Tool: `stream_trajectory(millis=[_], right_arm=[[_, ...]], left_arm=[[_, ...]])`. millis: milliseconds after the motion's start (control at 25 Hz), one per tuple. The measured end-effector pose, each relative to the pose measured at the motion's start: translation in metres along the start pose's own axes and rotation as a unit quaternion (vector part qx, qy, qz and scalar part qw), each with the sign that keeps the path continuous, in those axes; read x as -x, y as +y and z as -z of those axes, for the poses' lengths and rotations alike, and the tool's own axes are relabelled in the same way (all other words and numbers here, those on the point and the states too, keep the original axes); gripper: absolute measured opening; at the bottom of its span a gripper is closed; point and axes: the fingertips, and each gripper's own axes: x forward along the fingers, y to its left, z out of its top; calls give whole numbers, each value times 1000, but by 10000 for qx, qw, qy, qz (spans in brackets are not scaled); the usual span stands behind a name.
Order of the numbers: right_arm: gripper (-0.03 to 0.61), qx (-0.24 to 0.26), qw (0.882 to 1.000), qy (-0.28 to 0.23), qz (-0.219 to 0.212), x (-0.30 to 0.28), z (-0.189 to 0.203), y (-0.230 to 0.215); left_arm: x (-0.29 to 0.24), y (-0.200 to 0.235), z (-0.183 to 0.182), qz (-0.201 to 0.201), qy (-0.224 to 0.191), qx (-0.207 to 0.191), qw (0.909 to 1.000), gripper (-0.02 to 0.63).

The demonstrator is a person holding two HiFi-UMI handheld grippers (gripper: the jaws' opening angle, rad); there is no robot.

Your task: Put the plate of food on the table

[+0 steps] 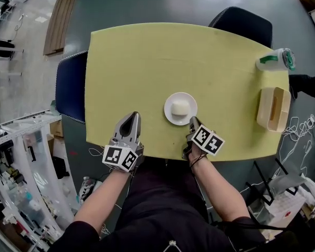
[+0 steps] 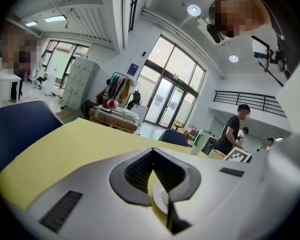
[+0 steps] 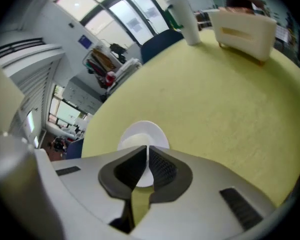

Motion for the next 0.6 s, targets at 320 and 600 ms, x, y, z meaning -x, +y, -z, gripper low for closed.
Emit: stream_trajectory(millis=[320, 600], right_arm=[[12, 2453, 9604, -1047, -812, 57, -40, 81], [11, 3163, 9336, -1355, -996, 98, -44, 117]], left_arm=[[6, -19, -19, 93, -36, -67, 9999, 8], [16, -46, -38, 312, -95, -98, 9994, 8]])
